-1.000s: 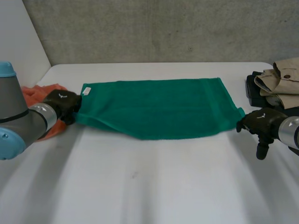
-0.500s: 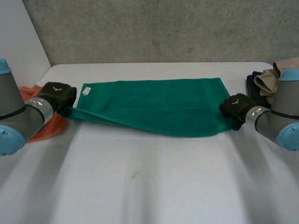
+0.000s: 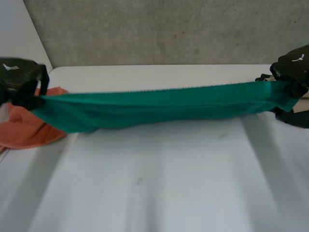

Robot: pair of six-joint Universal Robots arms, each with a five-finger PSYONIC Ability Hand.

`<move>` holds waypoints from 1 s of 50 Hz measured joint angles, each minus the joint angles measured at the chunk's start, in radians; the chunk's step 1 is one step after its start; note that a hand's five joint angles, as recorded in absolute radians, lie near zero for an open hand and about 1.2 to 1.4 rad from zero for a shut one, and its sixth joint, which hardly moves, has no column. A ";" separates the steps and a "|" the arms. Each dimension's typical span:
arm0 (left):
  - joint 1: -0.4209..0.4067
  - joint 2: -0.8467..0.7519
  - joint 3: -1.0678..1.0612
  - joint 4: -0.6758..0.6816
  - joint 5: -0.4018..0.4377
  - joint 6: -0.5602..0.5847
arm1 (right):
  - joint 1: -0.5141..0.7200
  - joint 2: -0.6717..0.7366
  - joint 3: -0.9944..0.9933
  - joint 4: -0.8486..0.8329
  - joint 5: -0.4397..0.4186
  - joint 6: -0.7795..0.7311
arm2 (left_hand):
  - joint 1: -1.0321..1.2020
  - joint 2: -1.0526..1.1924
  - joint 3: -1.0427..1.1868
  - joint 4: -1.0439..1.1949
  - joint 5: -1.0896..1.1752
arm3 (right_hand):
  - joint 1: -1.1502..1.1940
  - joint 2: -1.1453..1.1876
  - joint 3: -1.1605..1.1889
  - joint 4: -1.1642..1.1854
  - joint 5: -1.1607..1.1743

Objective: Fold the laundry.

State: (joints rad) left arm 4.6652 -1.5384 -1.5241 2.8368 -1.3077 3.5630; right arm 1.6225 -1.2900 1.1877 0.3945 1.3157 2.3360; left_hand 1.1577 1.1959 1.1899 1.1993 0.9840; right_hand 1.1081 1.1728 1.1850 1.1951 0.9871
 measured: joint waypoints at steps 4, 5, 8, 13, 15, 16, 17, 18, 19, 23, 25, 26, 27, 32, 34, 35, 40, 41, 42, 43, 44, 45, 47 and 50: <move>0.017 0.071 -0.012 -0.003 0.021 -0.020 | -0.003 -0.023 0.003 0.077 0.005 0.006 | 0.000 0.000 0.000 0.000 0.000 | 0.000 0.000 0.000 0.000 0.010; 0.017 0.069 -0.012 -0.002 0.021 -0.021 | -0.003 -0.020 0.004 0.081 0.006 0.005 | 0.000 0.000 0.000 0.000 0.000 | 0.000 0.000 0.000 0.000 0.010; -0.001 -0.015 0.008 0.003 -0.001 -0.013 | 0.011 0.057 0.003 0.121 0.036 -0.025 | 0.000 0.000 0.000 0.000 0.000 | 0.000 0.000 0.000 0.000 0.010; -0.038 -0.206 0.085 0.012 -0.054 0.039 | 0.035 0.180 -0.035 0.142 0.094 -0.078 | 0.000 0.000 0.000 0.000 0.000 | 0.000 0.000 0.000 0.000 0.010; -0.065 -0.358 0.188 0.017 -0.098 0.093 | 0.061 0.274 -0.098 0.135 0.138 -0.093 | 0.000 0.000 0.000 0.000 0.000 | 0.000 0.000 0.000 0.000 0.010; -0.072 -0.401 0.226 0.020 -0.111 0.109 | 0.070 0.300 -0.122 0.128 0.150 -0.092 | 0.000 0.000 0.000 0.000 0.000 | 0.000 0.000 0.000 0.000 0.010; -0.083 -0.463 0.290 0.025 -0.129 0.132 | 0.083 0.341 -0.166 0.113 0.168 -0.087 | 0.000 0.000 0.000 0.000 0.000 | 0.000 0.000 0.000 0.000 0.010; -0.091 -0.505 0.342 0.031 -0.142 0.146 | 0.091 0.365 -0.195 0.101 0.179 -0.082 | 0.000 0.000 0.000 0.001 0.000 | 0.000 0.000 0.000 0.000 0.010; -0.098 -0.543 0.398 0.041 -0.154 0.158 | 0.099 0.387 -0.227 0.086 0.188 -0.074 | 0.000 0.001 0.001 0.001 0.000 | 0.000 0.000 0.000 0.000 0.010; -0.120 -0.658 0.662 0.137 -0.194 0.158 | 0.135 0.464 -0.404 -0.055 0.227 -0.005 | 0.000 0.001 0.002 0.002 0.000 | 0.000 0.000 0.000 0.000 0.010; -0.124 -0.674 0.741 0.199 -0.204 0.137 | 0.142 0.471 -0.448 -0.118 0.235 0.024 | 0.000 0.001 0.003 0.003 0.000 | 0.000 0.000 0.001 0.000 0.010; -0.125 -0.677 0.783 0.252 -0.209 0.115 | 0.147 0.469 -0.477 -0.189 0.239 0.056 | 0.000 0.001 0.003 0.004 0.000 | 0.000 0.000 0.001 0.000 0.010; -0.126 -0.672 0.817 0.321 -0.213 0.085 | 0.149 0.459 -0.492 -0.268 0.241 0.089 | 0.000 0.001 0.003 0.004 0.000 | 0.000 0.000 0.001 0.000 0.010; -0.122 -0.616 0.829 0.619 -0.219 -0.036 | 0.146 0.379 -0.443 -0.636 0.217 0.217 | 0.000 0.001 0.003 0.004 0.000 | 0.000 0.000 0.001 0.000 0.021; -0.120 -0.598 0.807 0.678 -0.218 -0.058 | 0.143 0.358 -0.414 -0.719 0.204 0.240 | 0.000 0.001 0.003 0.004 0.000 | 0.000 0.000 0.002 0.000 0.027; -0.119 -0.583 0.782 0.710 -0.216 -0.072 | 0.141 0.345 -0.391 -0.769 0.190 0.254 | 0.000 0.001 0.003 0.004 0.000 | 0.000 0.000 0.002 0.000 0.031; -0.113 -0.546 0.659 0.724 -0.204 -0.094 | 0.137 0.338 -0.344 -0.772 0.136 0.271 | 0.000 0.001 0.003 0.004 0.011 | 0.000 0.000 0.002 0.000 0.033; -0.113 -0.544 0.649 0.720 -0.203 -0.095 | 0.138 0.340 -0.344 -0.763 0.132 0.271 | 0.000 0.001 0.003 0.004 0.011 | 0.000 0.000 0.002 0.000 0.033; -0.113 -0.539 0.614 0.709 -0.201 -0.095 | 0.139 0.348 -0.345 -0.728 0.121 0.270 | 0.000 0.001 0.003 0.004 0.011 | 0.000 0.000 0.002 0.000 0.033; -0.113 -0.535 0.582 0.699 -0.199 -0.095 | 0.141 0.356 -0.346 -0.691 0.111 0.269 | 0.000 0.001 0.003 0.004 0.011 | 0.000 0.000 0.002 0.000 0.033; -0.113 -0.533 0.549 0.689 -0.198 -0.095 | 0.144 0.367 -0.349 -0.644 0.101 0.267 | 0.000 0.001 0.003 0.004 0.011 | 0.000 0.000 0.002 0.000 0.033; -0.113 -0.531 0.527 0.685 -0.197 -0.095 | 0.145 0.370 -0.349 -0.629 0.098 0.267 | 0.000 0.001 0.003 0.004 0.011 | 0.000 0.000 0.002 0.000 0.033; -0.115 -0.527 0.445 0.671 -0.196 -0.093 | 0.150 0.393 -0.352 -0.532 0.078 0.262 | 0.000 0.001 0.003 0.004 0.011 | 0.000 0.000 0.002 0.000 0.033; -0.117 -0.524 0.347 0.664 -0.196 -0.089 | 0.153 0.417 -0.347 -0.436 0.061 0.255 | 0.000 0.001 0.003 0.004 0.011 | 0.000 0.000 0.002 0.000 0.033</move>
State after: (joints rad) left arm 4.5479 -2.0620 -1.1770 3.5009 -1.5034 3.4739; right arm 1.7759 -0.8727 0.8404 -0.0412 1.3767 2.5909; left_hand 1.1577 1.1971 1.1926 1.2033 0.9949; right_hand 1.1081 1.1728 1.1874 1.1955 1.0206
